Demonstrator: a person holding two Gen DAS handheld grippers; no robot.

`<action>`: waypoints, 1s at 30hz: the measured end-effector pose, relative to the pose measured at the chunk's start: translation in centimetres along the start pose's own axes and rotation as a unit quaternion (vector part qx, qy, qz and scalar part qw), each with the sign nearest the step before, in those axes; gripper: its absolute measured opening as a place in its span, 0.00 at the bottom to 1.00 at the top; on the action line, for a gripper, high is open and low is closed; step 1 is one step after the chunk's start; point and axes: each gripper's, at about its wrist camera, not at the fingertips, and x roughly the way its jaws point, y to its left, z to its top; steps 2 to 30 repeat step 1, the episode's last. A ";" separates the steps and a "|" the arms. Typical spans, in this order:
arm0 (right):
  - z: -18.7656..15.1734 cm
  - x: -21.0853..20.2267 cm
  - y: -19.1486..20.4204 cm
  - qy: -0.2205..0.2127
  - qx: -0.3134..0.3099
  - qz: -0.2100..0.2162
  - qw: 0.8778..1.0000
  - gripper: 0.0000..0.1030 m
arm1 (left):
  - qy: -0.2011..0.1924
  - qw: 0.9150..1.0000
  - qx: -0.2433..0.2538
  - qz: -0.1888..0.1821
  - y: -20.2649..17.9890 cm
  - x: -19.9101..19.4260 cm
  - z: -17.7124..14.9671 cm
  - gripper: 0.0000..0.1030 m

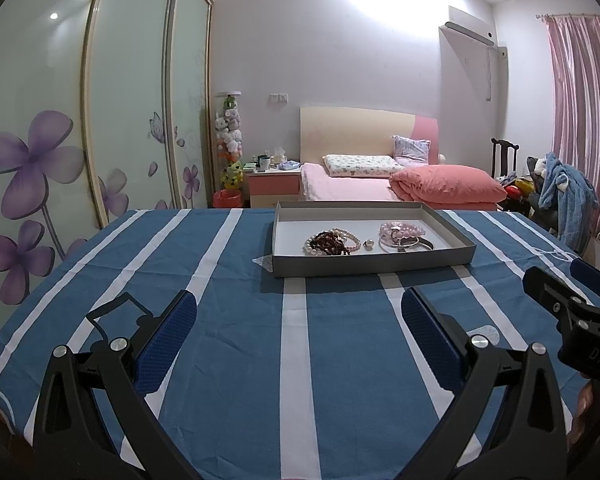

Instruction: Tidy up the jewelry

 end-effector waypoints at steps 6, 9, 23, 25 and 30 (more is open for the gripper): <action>-0.2 -0.1 0.1 0.000 0.000 0.000 1.000 0.96 | 0.001 1.000 0.000 0.000 0.0 0.0 0.0 0.98; -0.2 -0.1 0.1 0.000 0.000 0.000 1.000 0.96 | 0.001 1.000 0.000 0.000 0.0 0.0 0.0 0.98; -0.2 -0.1 0.1 0.000 0.000 0.000 1.000 0.96 | 0.001 1.000 0.000 0.000 0.0 0.0 0.0 0.98; -0.2 -0.1 0.1 0.000 0.000 0.000 1.000 0.96 | 0.001 1.000 0.000 0.000 0.0 0.0 0.0 0.98; -0.2 -0.1 0.1 0.000 0.000 0.000 1.000 0.96 | 0.001 1.000 0.000 0.000 0.0 0.0 0.0 0.98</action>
